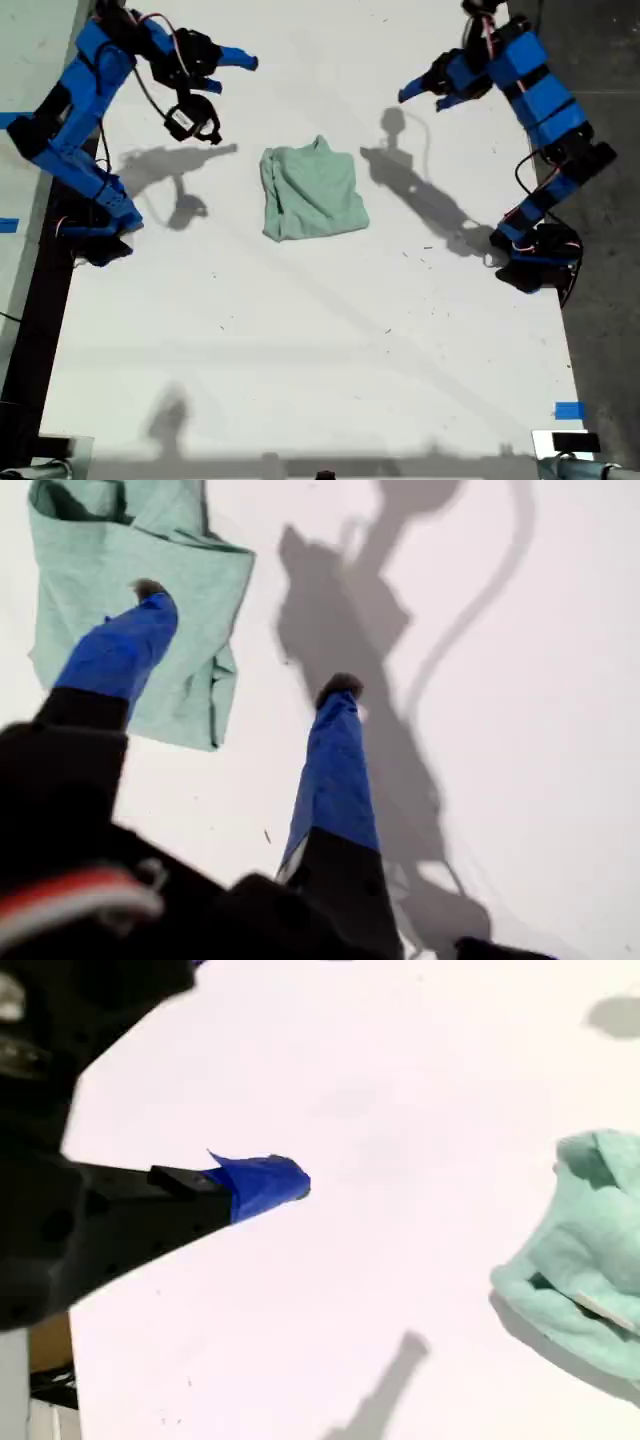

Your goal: Fold tshirt

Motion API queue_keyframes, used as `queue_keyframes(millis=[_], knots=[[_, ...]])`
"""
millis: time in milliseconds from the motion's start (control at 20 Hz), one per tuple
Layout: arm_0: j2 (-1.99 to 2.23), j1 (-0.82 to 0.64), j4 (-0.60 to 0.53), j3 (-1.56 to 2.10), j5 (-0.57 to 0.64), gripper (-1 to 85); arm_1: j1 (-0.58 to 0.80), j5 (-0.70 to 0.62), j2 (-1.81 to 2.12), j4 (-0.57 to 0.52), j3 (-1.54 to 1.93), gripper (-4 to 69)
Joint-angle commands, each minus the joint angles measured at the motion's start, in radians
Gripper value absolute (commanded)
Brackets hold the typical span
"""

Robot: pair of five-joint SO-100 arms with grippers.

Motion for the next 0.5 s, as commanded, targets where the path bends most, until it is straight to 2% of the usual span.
queue_keyframes(millis=[0,100,200,300,450], knots=[[0.308,0.014,-0.077,0.216,0.003,32.4,0.066,-0.038,0.331,0.017,0.187,40.6],[0.483,0.115,-0.158,0.426,-0.026,28.8,0.012,-0.015,0.549,-0.005,0.385,32.0],[0.635,0.298,-0.288,0.637,-0.101,21.7,-0.104,0.061,0.738,-0.038,0.586,28.0],[0.753,0.486,-0.422,0.850,-0.230,8.6,-0.273,0.173,0.940,-0.141,0.831,21.8],[0.833,0.709,-0.588,1.134,-0.403,5.9,-0.512,0.408,1.298,-0.302,1.236,5.2]])
